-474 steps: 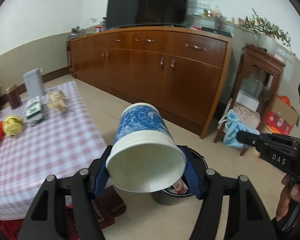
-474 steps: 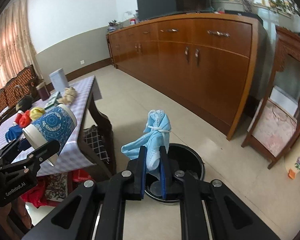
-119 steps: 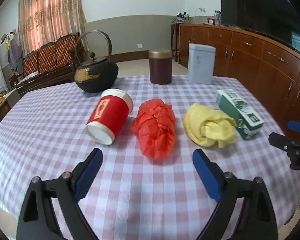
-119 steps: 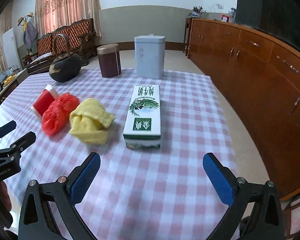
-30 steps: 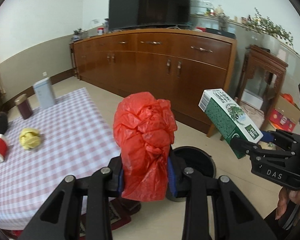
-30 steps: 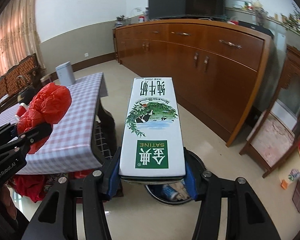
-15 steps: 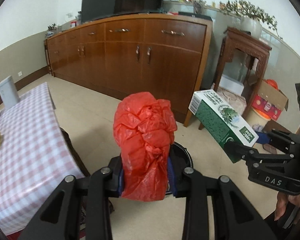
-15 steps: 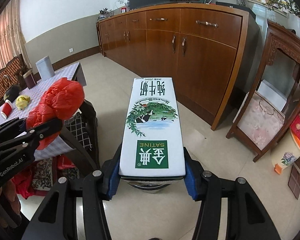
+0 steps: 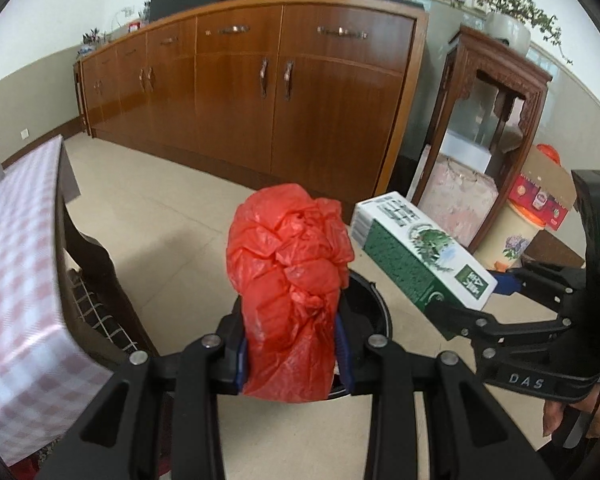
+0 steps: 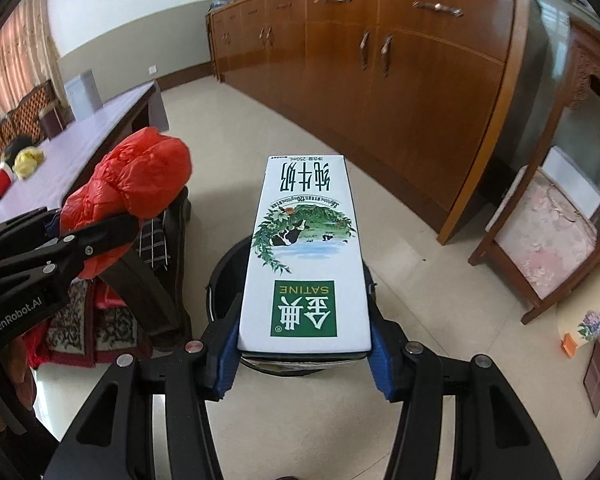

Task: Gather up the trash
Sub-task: 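Carry the red bag and milk carton in both tools over the black bin, then open both tools to drop the bag and carton into the bin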

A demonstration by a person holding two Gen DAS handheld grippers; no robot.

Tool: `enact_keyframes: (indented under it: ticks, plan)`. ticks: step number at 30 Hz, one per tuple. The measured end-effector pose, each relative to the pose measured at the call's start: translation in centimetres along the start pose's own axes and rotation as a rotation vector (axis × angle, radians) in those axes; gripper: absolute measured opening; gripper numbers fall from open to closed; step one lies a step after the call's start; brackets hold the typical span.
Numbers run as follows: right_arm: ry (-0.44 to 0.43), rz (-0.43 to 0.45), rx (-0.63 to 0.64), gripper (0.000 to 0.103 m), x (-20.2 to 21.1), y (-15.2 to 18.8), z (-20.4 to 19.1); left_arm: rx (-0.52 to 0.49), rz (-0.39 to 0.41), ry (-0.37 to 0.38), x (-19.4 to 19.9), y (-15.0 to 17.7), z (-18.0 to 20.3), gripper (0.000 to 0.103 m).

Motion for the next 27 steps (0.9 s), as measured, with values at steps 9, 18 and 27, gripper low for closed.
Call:
enact_keyframes:
  ticks: [9, 18, 27]
  plan:
    - [-0.048, -0.164, 0.166, 0.056, -8.5, 0.3, -0.1, -0.020, -0.078, 0.068, -6.2, 1.1, -0.2, 0.039]
    - [0.066, -0.231, -0.009, 0.103, -11.2, 2.0, 5.1, 0.027, -0.135, -0.035, -7.4, 2.9, -1.3, 0.091]
    - [0.088, -0.153, -0.027, 0.103, -9.1, 0.8, 5.1, 0.023, -0.110, -0.066, -5.1, 2.9, -0.1, 0.091]
Point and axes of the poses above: each gripper's, at about its wrist camera, not at the fingertips, and x roughly against the way its jaws point, z to its right, y to its underside, the point moved 5 cm from there along -x, roughly the way its jaws point, and after that the axes turned 6 degrees about -z, right-handed, at the moved point
